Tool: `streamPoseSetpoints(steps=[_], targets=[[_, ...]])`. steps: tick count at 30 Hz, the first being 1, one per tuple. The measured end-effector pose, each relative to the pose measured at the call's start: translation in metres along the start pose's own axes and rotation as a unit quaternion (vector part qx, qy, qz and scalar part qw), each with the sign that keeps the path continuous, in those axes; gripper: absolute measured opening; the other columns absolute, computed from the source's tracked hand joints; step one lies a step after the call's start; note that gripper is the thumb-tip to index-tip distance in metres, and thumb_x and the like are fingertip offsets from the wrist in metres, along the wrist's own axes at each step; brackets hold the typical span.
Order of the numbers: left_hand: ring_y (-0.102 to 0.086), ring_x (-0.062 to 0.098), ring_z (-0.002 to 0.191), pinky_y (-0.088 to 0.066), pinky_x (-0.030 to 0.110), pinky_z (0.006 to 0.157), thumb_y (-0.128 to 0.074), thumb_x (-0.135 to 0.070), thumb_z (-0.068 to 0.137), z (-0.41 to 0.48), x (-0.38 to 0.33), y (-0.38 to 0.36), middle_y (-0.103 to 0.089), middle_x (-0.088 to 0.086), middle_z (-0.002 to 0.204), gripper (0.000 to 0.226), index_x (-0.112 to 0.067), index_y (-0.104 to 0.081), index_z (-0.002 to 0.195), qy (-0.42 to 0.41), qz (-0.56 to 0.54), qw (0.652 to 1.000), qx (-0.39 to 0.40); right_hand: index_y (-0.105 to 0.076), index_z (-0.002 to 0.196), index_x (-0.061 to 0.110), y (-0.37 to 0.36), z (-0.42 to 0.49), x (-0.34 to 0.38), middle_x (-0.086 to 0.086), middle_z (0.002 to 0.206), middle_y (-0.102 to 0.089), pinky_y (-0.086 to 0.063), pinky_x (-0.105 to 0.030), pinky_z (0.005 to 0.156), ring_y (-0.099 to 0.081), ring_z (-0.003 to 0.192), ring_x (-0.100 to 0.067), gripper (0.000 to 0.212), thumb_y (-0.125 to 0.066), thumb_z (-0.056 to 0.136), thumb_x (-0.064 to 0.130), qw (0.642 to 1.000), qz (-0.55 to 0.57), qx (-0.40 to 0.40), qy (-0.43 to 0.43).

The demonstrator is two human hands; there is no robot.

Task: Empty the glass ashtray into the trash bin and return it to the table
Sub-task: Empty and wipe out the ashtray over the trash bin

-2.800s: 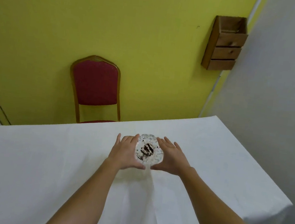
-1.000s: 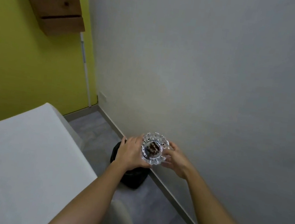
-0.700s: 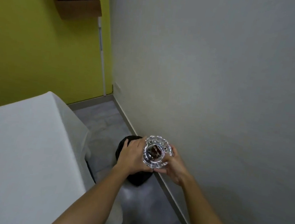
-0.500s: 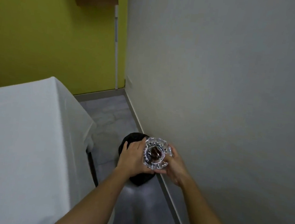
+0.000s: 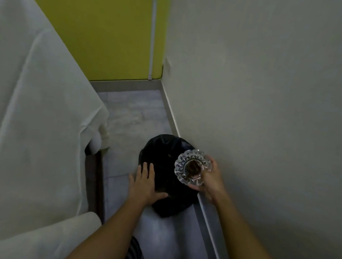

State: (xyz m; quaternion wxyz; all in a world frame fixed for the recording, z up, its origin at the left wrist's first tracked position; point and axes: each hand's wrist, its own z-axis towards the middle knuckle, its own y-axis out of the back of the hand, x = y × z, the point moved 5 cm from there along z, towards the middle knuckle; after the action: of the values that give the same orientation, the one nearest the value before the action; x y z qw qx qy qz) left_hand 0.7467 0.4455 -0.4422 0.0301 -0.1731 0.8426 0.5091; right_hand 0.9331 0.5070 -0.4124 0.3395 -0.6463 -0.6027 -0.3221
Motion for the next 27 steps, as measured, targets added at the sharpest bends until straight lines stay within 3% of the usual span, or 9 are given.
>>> streamPoseSetpoints(steps=[5,10,17,27], targets=[[0.017,0.032,0.150,0.003,0.055,0.119,-0.037,-0.086,0.073,0.075,0.015,-0.065,0.021,0.016,0.161,0.121,-0.012,0.017,0.152,0.028,0.031,0.998,-0.035,-0.044,0.129,0.035,0.001,0.090,-0.052,-0.001,0.130,-0.053,-0.056,-0.034,0.042,-0.057,0.110,-0.032,0.052,-0.043,0.094,-0.004,0.997,-0.031,-0.033,0.058],[0.021,0.030,0.149,0.009,0.053,0.118,-0.039,-0.092,0.062,0.121,0.033,-0.101,0.021,0.018,0.160,0.136,-0.007,0.015,0.152,0.030,0.049,0.997,-0.057,-0.042,0.136,0.033,-0.004,0.141,-0.080,0.000,0.130,-0.053,-0.056,-0.032,0.039,-0.056,0.115,-0.033,0.065,-0.035,0.090,-0.013,0.994,-0.051,-0.033,0.092],[0.020,0.033,0.149,0.007,0.050,0.121,-0.045,-0.093,0.057,0.119,0.044,-0.103,0.021,0.017,0.161,0.144,0.000,0.012,0.152,0.023,0.037,0.998,-0.055,-0.041,0.140,0.033,-0.005,0.141,-0.097,0.004,0.131,-0.052,-0.058,-0.034,0.043,-0.057,0.109,-0.026,0.054,-0.039,0.097,0.000,0.995,-0.055,-0.029,0.074],[0.011,0.029,0.151,0.004,0.049,0.121,-0.041,-0.097,0.049,0.112,0.044,-0.108,0.014,0.015,0.163,0.149,-0.001,0.008,0.152,0.025,0.031,0.991,-0.125,-0.040,0.141,0.029,0.002,0.143,-0.102,0.004,0.125,-0.048,-0.060,-0.040,0.047,-0.052,0.106,-0.025,0.058,-0.041,0.095,-0.006,0.992,-0.075,-0.025,0.097]])
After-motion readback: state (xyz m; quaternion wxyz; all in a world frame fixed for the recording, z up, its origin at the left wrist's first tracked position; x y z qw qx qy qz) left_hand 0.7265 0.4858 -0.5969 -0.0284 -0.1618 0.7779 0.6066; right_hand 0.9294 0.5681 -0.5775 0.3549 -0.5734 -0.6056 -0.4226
